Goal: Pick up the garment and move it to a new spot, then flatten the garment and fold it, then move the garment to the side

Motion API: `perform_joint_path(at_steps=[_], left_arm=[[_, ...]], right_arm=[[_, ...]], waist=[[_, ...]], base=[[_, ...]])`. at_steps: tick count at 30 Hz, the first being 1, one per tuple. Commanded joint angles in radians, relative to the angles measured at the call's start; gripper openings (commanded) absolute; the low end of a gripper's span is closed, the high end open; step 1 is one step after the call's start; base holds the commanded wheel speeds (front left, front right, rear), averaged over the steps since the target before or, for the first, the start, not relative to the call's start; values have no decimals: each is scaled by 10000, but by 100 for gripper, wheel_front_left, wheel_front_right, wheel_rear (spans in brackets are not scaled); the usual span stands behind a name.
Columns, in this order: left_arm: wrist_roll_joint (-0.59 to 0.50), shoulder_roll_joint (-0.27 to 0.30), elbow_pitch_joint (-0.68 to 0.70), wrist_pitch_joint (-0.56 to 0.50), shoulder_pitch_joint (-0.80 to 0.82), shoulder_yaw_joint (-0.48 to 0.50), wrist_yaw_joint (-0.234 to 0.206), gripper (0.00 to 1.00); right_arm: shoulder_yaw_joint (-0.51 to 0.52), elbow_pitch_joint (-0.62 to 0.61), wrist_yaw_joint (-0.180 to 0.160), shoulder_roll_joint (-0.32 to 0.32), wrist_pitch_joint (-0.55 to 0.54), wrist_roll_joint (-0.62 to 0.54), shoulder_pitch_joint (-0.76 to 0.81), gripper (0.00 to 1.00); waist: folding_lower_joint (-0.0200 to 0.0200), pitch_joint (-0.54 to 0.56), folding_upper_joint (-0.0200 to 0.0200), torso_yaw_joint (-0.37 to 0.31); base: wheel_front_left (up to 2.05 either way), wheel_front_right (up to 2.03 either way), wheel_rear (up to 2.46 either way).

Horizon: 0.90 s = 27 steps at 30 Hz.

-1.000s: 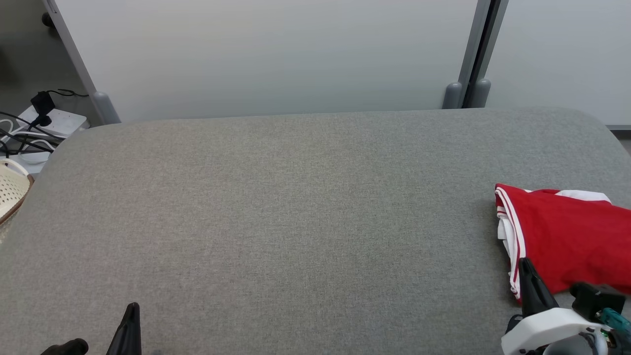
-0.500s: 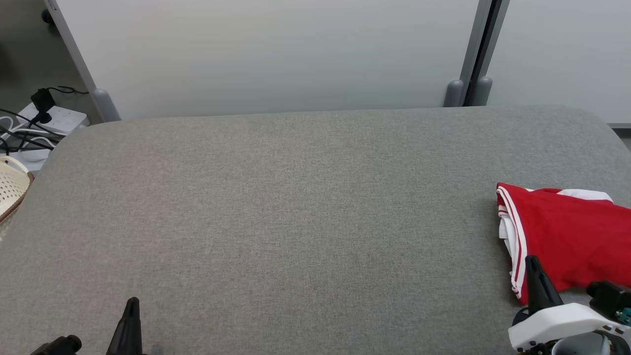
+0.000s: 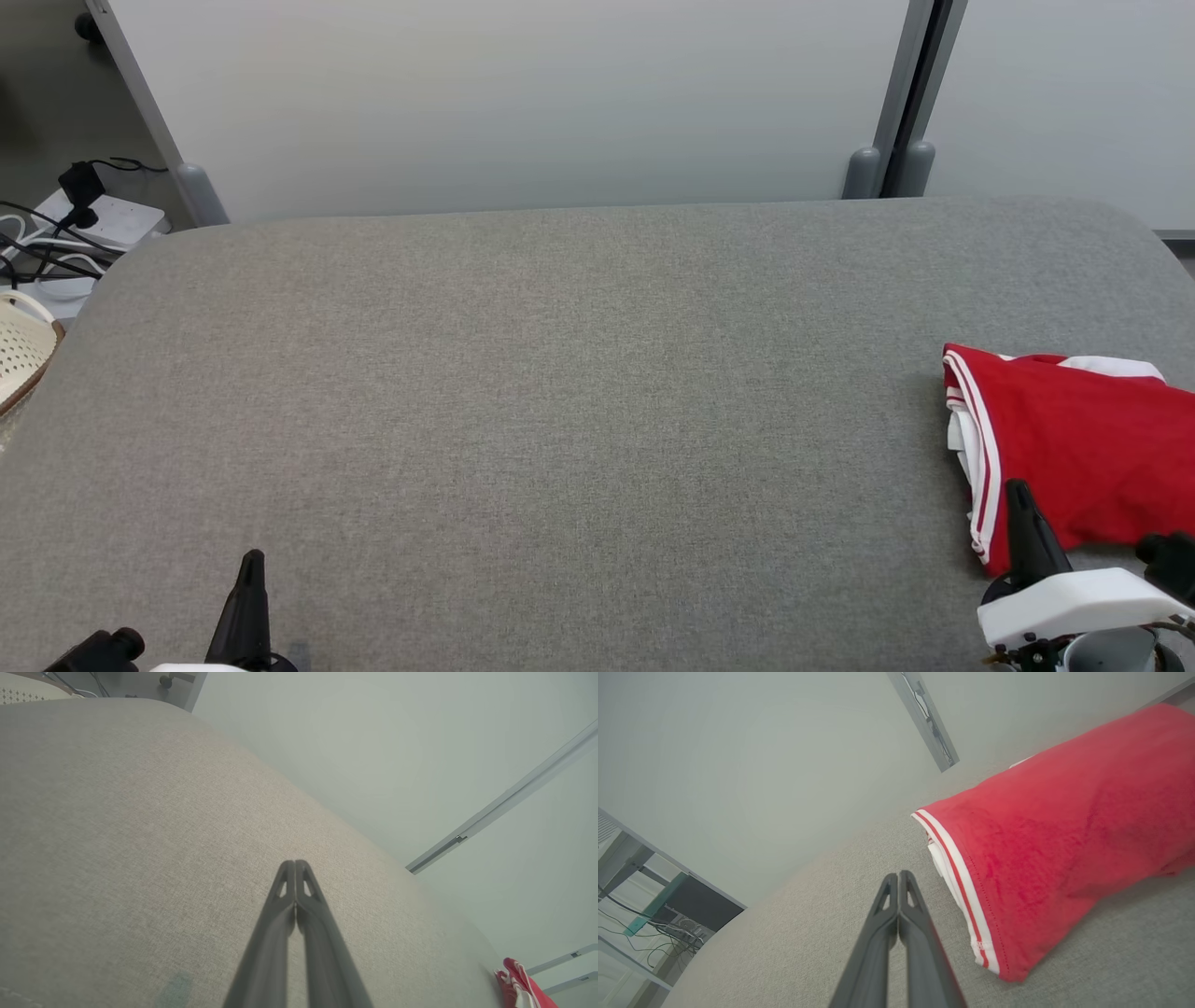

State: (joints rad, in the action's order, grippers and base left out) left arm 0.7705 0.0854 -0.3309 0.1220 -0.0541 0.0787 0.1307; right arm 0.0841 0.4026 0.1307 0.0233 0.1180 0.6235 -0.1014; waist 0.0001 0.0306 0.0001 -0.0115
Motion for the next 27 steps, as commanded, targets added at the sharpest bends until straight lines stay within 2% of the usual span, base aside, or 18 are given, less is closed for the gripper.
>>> perform_joint_path(at_steps=[1, 27], left_arm=[[344, 129, 311, -94, 564, 155, 0, 0], [2958, -28, 490, -832, 908, 222, 0, 0]], right_arm=[[-52, -342, 1, 161, -106, 367, -262, 0], [61, -745, 1, 196, -825, 3455, -198, 0]], waist=[[-1, -7, -1, 3], [-1, -114, -1, 39]], base=[[0, 0, 0], [0, 0, 0]])
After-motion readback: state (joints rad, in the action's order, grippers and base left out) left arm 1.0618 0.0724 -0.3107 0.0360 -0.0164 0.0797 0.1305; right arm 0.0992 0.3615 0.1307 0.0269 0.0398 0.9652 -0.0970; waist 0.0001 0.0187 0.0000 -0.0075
